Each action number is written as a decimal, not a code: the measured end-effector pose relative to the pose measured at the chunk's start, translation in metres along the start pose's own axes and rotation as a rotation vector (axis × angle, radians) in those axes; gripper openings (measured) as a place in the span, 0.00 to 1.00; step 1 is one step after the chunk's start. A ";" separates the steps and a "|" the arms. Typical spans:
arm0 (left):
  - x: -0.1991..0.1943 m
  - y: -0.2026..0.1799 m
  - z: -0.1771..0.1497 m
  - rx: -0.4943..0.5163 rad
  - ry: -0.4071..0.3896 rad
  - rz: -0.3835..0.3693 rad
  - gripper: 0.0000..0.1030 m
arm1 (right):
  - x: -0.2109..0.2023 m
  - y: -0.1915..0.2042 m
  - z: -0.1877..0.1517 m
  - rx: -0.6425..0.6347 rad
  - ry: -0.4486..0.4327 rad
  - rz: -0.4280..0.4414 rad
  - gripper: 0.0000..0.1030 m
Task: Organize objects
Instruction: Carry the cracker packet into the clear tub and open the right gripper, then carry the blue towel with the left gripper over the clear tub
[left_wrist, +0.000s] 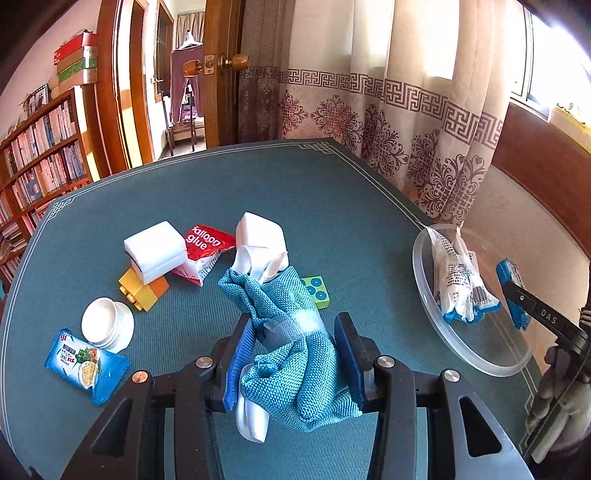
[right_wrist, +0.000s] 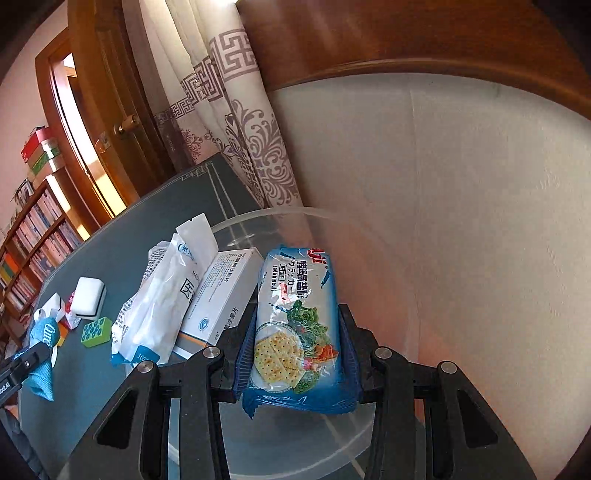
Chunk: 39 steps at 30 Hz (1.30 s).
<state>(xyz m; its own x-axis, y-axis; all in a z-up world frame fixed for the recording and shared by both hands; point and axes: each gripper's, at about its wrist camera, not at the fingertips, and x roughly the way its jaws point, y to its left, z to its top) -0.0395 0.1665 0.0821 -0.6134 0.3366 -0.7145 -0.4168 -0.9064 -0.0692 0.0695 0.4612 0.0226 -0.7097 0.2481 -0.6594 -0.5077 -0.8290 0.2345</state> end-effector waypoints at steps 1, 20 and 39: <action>0.001 -0.002 0.000 0.004 0.002 -0.001 0.46 | 0.002 -0.001 0.001 -0.003 0.002 -0.006 0.41; 0.002 -0.050 0.003 0.095 0.021 -0.091 0.46 | -0.022 0.003 -0.009 -0.099 -0.073 -0.046 0.59; 0.007 -0.165 -0.013 0.343 -0.002 -0.339 0.46 | -0.037 -0.014 -0.006 -0.084 -0.101 -0.009 0.59</action>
<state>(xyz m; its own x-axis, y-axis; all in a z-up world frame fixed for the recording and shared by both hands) 0.0333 0.3154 0.0794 -0.4061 0.5992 -0.6900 -0.7904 -0.6092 -0.0638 0.1060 0.4609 0.0392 -0.7530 0.3010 -0.5852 -0.4745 -0.8645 0.1660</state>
